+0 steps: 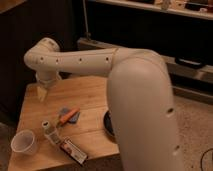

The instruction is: Pick up the ceramic cup

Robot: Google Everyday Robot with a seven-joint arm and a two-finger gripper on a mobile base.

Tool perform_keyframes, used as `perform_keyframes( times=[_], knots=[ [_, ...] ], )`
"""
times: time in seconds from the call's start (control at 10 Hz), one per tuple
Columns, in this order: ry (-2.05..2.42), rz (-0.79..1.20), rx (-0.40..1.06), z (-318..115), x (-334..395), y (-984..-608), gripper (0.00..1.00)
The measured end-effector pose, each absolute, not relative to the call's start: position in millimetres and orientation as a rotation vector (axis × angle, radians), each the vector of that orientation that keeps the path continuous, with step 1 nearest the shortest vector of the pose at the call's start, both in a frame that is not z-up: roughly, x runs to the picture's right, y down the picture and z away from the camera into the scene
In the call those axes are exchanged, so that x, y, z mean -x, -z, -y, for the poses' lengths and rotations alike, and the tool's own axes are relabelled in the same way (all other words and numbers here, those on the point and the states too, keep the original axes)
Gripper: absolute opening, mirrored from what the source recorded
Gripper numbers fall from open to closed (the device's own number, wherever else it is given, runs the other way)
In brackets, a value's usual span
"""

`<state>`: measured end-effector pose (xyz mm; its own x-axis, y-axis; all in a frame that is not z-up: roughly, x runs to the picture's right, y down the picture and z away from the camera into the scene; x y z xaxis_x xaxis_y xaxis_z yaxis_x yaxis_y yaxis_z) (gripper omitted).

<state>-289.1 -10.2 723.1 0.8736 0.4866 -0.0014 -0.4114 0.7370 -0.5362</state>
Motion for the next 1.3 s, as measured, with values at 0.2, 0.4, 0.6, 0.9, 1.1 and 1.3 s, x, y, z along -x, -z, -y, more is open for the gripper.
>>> perform_keyframes(
  times=[0.2,0.4,0.6,0.9,1.1,1.3],
  knots=[
    [-0.453,0.186,0.589,2.2,316.6,-720.2,0.8],
    [-0.408,0.219,0.613,-15.9,340.9,-706.9,0.8],
    [-0.346,0.252,0.64,-47.4,371.2,-685.1,0.8],
    [-0.27,0.279,0.683,-91.2,400.1,-688.3,0.8],
    [-0.239,0.276,0.713,-111.9,403.6,-699.7,0.8],
    [-0.223,0.269,0.733,-131.5,398.3,-694.6,0.8]
  ],
)
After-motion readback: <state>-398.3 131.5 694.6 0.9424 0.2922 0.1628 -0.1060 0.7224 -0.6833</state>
